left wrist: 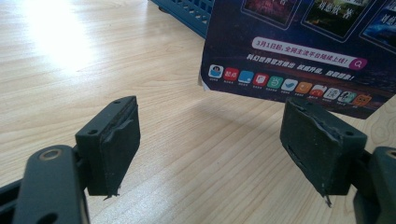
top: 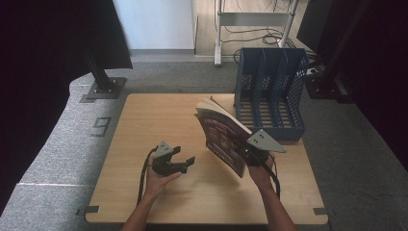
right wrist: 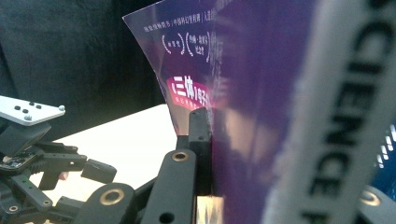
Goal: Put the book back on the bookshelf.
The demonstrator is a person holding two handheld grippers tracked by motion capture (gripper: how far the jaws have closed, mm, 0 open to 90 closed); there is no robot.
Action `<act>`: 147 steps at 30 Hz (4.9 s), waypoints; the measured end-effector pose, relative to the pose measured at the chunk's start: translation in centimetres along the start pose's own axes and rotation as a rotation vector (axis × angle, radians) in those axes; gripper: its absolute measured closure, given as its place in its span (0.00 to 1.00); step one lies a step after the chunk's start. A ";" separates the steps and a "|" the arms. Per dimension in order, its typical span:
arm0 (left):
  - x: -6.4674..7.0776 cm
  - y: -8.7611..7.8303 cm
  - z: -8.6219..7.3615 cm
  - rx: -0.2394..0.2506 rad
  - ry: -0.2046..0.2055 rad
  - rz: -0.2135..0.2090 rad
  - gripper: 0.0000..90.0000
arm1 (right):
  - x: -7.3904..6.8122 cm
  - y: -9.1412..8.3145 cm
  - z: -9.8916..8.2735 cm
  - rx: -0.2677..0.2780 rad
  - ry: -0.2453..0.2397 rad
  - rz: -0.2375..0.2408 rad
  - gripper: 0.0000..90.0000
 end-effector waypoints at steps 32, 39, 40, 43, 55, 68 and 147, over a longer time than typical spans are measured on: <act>-0.3 0.0 -0.7 -0.026 -0.023 0.009 0.23 | 1.1 -0.7 2.8 0.061 0.023 -0.039 0.91; -0.3 0.0 -0.8 -0.033 -0.026 0.010 0.23 | 1.3 -0.9 3.6 0.078 0.031 -0.047 0.91; -0.3 0.1 -0.8 -0.034 -0.027 0.010 0.23 | 1.3 -0.9 3.7 0.080 0.034 -0.048 0.91; -0.4 0.0 -0.8 -0.035 -0.027 0.011 0.23 | 1.5 -0.9 4.0 0.085 0.038 -0.052 0.91; -0.5 0.0 -1.0 -0.041 -0.034 0.009 0.23 | 2.0 -0.8 4.6 0.099 0.047 -0.068 0.91; -0.5 0.0 -1.1 -0.047 -0.033 0.006 0.23 | 2.8 -0.9 5.9 0.119 0.056 -0.087 0.91; -0.5 0.3 -1.7 -0.071 -0.039 0.003 0.23 | 10.7 -2.0 8.9 0.188 0.104 -0.312 0.91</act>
Point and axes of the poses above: each handheld gripper's, and its own axes: y roughly forward along the jaws, z roughly out of its top, x roughly to its right, the point moved 8 cm from there along y, roughly forward along the jaws, and after that the axes turned 9 degrees about y, right-handed, at the moved point
